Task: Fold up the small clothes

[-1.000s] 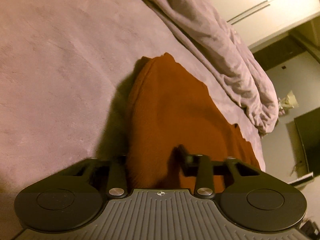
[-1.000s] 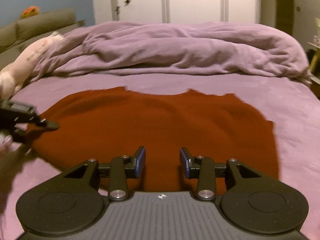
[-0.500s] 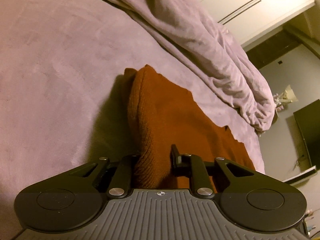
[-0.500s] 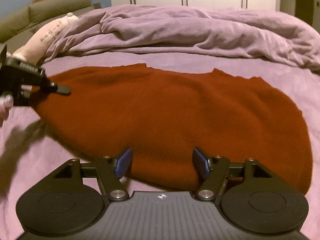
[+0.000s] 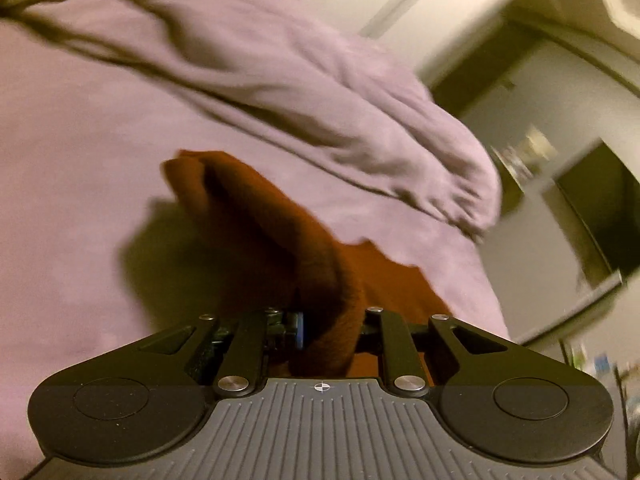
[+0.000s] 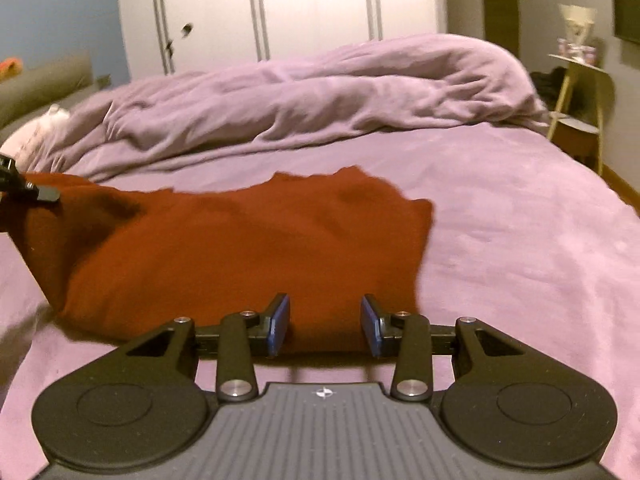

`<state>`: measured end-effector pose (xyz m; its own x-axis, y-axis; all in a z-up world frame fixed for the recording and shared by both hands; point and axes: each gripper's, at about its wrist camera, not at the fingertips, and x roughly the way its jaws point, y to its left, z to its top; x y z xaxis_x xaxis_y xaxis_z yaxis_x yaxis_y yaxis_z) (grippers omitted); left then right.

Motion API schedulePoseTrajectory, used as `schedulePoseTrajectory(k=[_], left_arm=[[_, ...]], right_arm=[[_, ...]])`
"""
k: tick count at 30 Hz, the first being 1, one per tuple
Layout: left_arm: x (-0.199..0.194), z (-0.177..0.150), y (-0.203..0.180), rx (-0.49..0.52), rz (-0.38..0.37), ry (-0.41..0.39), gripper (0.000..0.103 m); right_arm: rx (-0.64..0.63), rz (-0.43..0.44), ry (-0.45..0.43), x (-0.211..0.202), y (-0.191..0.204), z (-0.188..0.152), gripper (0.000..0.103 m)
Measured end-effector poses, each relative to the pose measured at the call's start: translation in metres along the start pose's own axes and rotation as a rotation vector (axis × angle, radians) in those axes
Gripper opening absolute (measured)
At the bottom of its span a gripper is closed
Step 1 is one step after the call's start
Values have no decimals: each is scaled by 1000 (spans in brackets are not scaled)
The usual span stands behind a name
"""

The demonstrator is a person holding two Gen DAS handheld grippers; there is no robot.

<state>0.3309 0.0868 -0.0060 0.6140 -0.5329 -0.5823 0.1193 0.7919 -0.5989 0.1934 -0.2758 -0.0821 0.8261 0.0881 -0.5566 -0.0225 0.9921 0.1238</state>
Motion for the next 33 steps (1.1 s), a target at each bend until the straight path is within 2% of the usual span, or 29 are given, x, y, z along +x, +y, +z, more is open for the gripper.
schedulePoseTrajectory(k=[3, 4, 6, 8, 10, 11, 13, 15, 17, 19, 21, 24, 28, 33], left_arm=[[31, -16, -35, 71, -10, 49, 20], [43, -23, -41, 81, -7, 76, 23], [69, -40, -48, 109, 13, 152, 35], [79, -51, -51, 147, 33, 169, 40], [71, -52, -51, 158, 13, 154, 48], [64, -50, -49, 144, -4, 150, 49], [43, -44, -43, 130, -73, 127, 57], [22, -42, -37, 138, -63, 91, 62], [6, -40, -28, 146, -6, 52, 62], [-3, -40, -17, 148, 88, 26, 63], [3, -41, -10, 150, 194, 16, 63], [20, -49, 2, 151, 270, 38, 63], [48, -65, 12, 89, 184, 125, 64], [52, -69, 16, 71, 166, 103, 67]], right_arm=[[11, 21, -12, -9, -3, -3, 38], [6, 29, -16, -10, -3, -3, 38], [-9, 41, -25, -13, -2, -3, 38], [-12, 59, -16, -13, -2, -2, 38], [-28, 70, -11, -14, 0, -4, 38], [-36, 69, -7, -14, 0, -4, 38], [-37, 72, -2, -12, -2, -4, 38], [-13, 89, 6, -9, -3, -2, 38], [29, 121, 19, -4, -4, 3, 39], [64, 145, 25, 2, -2, 9, 40], [92, 172, 29, 9, 4, 17, 42], [120, 219, 34, 18, 15, 29, 44], [112, 263, 56, 34, 31, 45, 44], [112, 321, 82, 55, 48, 73, 44]])
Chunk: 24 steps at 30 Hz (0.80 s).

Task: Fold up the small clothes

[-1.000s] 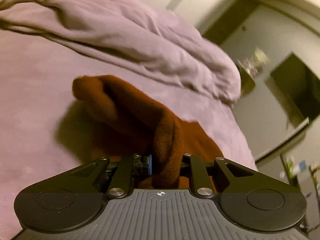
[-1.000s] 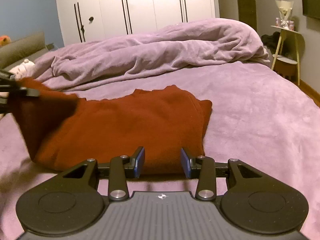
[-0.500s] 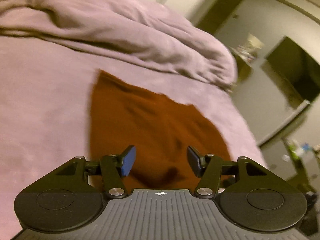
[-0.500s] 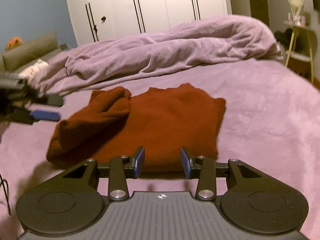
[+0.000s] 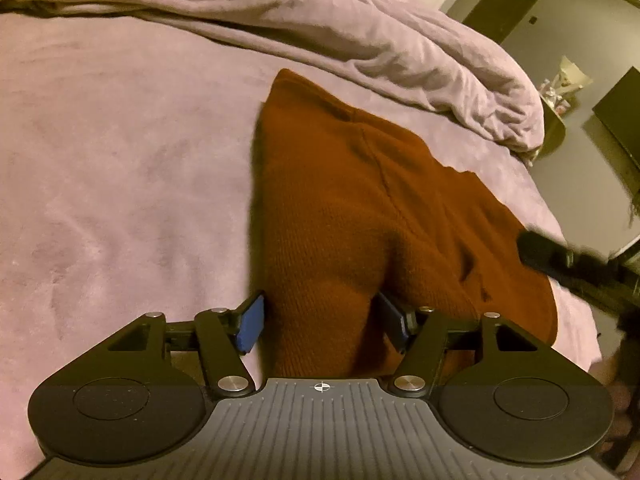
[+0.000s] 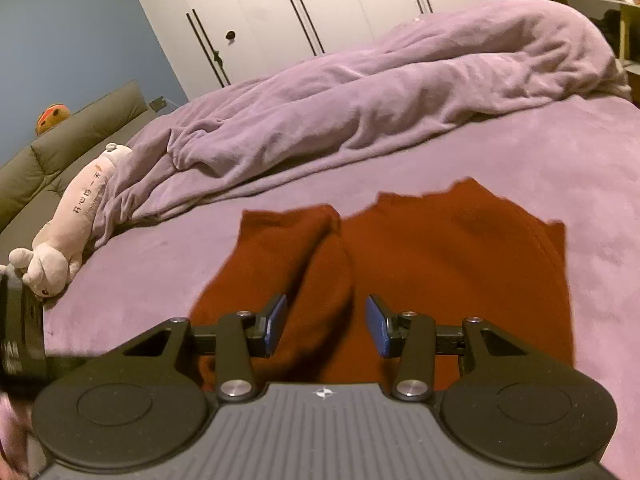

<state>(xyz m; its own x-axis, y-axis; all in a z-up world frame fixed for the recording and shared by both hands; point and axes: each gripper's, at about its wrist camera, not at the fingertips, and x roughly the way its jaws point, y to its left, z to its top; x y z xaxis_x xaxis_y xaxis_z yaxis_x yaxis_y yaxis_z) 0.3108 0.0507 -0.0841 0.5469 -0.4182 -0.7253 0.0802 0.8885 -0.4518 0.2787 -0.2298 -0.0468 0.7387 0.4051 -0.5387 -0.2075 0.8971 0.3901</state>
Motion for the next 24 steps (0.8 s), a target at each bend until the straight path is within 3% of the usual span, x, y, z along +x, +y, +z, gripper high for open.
schedulePoseTrajectory(k=[3, 6, 8, 11, 14, 18, 21, 24], left_arm=[[1, -3, 3, -18, -15, 5, 68], [-2, -3, 4, -16, -19, 12, 68], [-1, -4, 2, -2, -15, 14, 68], [-7, -6, -2, 25, 5, 14, 68], [-29, -3, -5, 37, 13, -35, 68], [-44, 8, -8, 48, 124, -129, 69], [-20, 10, -7, 22, 100, -62, 68], [-8, 7, -2, -9, 96, -38, 68]], right_arm=[[27, 65, 90, 30, 11, 10, 44], [96, 75, 205, 69, 13, 8, 44], [151, 95, 238, 85, 13, 4, 43], [87, 68, 207, 93, 24, 1, 12], [-2, 15, 147, 73, 29, 4, 10], [-24, -60, 84, 49, 16, 6, 10], [-17, -71, 167, 66, 7, -4, 11], [-12, -65, 171, 64, 5, -6, 14]])
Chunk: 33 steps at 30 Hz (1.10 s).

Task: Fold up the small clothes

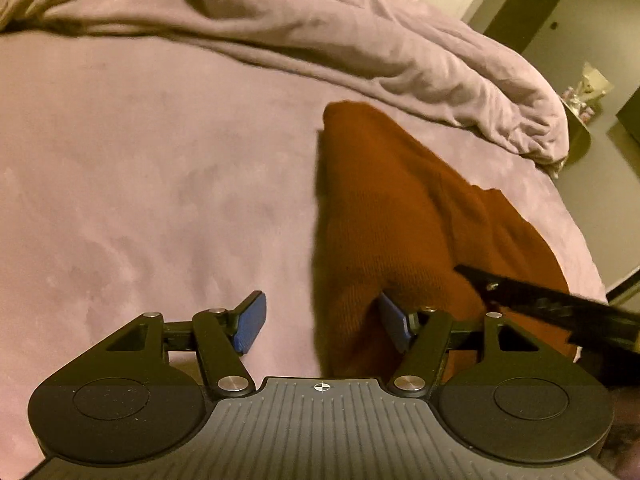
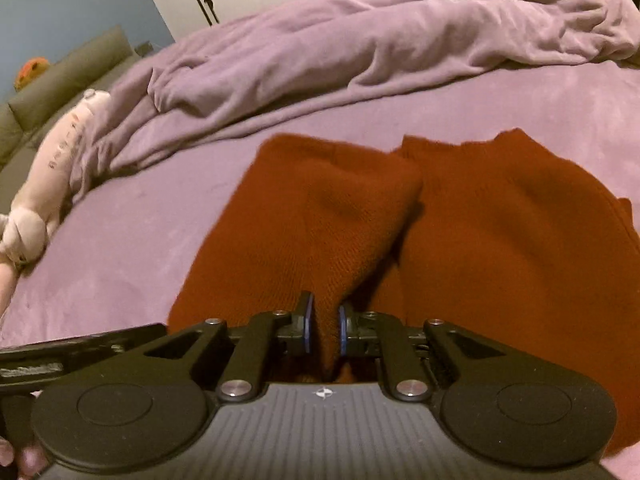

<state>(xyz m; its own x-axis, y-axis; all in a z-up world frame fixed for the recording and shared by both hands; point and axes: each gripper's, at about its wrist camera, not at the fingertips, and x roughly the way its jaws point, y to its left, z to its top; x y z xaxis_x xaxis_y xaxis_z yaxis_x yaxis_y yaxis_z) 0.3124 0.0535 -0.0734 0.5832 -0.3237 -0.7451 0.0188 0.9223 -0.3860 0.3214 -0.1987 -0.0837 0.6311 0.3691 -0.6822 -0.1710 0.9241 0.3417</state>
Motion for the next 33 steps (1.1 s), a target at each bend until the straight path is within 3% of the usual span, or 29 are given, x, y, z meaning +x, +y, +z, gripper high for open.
schedulePoseTrajectory(k=[1, 3, 7, 10, 16, 19, 21, 24, 29, 33], left_arm=[[-1, 0, 2, -11, -9, -3, 68], [-1, -1, 6, -18, -14, -3, 68], [1, -2, 3, -8, -8, -4, 69], [1, -1, 0, 6, 1, -6, 69], [1, -1, 0, 4, -1, -2, 69], [2, -3, -2, 24, 7, -7, 69], [1, -5, -3, 21, 16, -15, 69], [-10, -14, -7, 22, 32, -43, 69], [-26, -33, -25, 86, 30, -55, 74], [-18, -43, -48, 144, 16, -5, 78]], right_arm=[[20, 13, -9, -5, -5, 1, 17], [72, 14, -28, -15, -19, 5, 33], [179, 32, 2, -13, -49, 4, 34], [274, 133, 35, -2, -61, 3, 35], [393, 238, 62, 26, -62, 10, 44], [329, 238, 59, 29, -47, 17, 41], [254, 207, 77, 34, -33, 21, 29], [90, 119, 44, 28, -12, 25, 18], [-253, -49, -108, -14, 30, 31, 17], [-309, -150, -173, -40, 19, 31, 17]])
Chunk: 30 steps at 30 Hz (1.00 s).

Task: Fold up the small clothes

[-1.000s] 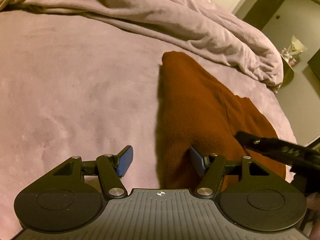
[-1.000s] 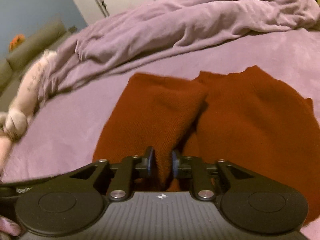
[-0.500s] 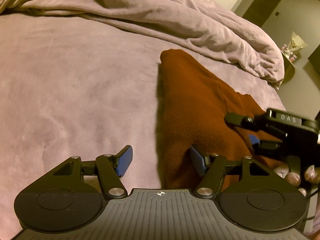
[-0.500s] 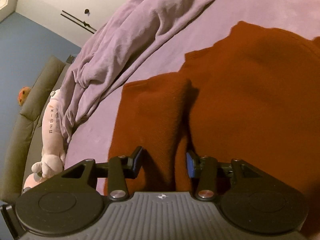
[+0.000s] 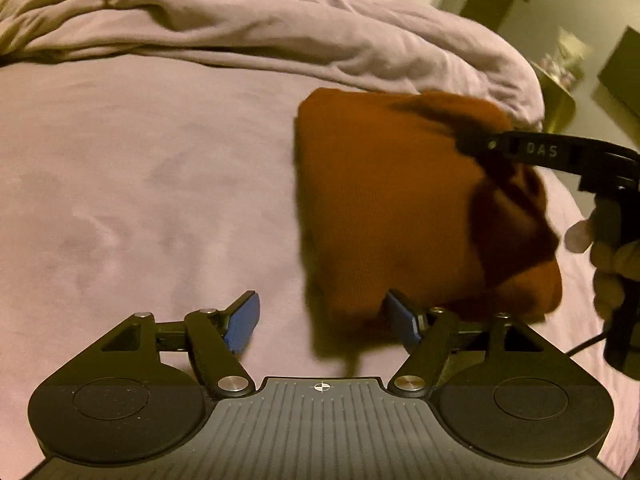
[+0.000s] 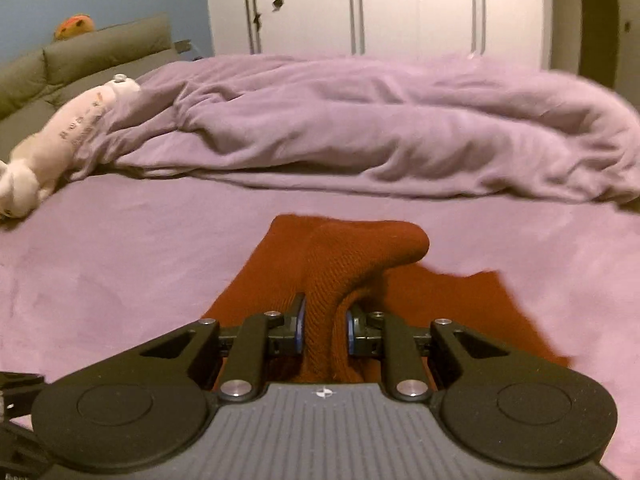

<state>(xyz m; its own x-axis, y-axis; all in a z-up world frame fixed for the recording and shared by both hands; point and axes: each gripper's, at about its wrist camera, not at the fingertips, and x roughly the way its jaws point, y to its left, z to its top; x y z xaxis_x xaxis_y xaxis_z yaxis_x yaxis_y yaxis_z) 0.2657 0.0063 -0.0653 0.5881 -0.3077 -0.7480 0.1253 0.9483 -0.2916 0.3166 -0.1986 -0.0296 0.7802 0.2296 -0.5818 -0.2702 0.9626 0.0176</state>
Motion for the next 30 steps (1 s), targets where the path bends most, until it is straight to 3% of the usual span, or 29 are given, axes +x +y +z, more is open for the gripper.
schedulePoseTrajectory(k=[5, 8, 13, 15, 19, 24, 27, 30], left_arm=[[27, -1, -22, -1, -22, 61, 81], [36, -3, -34, 17, -25, 74, 81], [40, -8, -37, 38, -1, 85, 80], [41, -8, -40, 44, 14, 88, 80], [42, -8, -44, 44, 33, 89, 80], [40, -8, -43, 36, 30, 94, 80], [41, -9, -44, 34, 31, 95, 80], [43, -9, -42, 25, 33, 93, 81]], right_arm=[[18, -121, 55, -1, -44, -35, 16], [79, -176, 138, 9, -76, -65, 14], [405, 66, 110, -5, -121, -75, 20], [456, 84, 117, 1, -124, -73, 23], [444, 82, 179, 26, -117, -70, 25], [447, 94, 209, 20, -116, -63, 32], [551, 170, 183, 2, -133, -77, 49], [630, 262, 176, -2, -140, -92, 52]])
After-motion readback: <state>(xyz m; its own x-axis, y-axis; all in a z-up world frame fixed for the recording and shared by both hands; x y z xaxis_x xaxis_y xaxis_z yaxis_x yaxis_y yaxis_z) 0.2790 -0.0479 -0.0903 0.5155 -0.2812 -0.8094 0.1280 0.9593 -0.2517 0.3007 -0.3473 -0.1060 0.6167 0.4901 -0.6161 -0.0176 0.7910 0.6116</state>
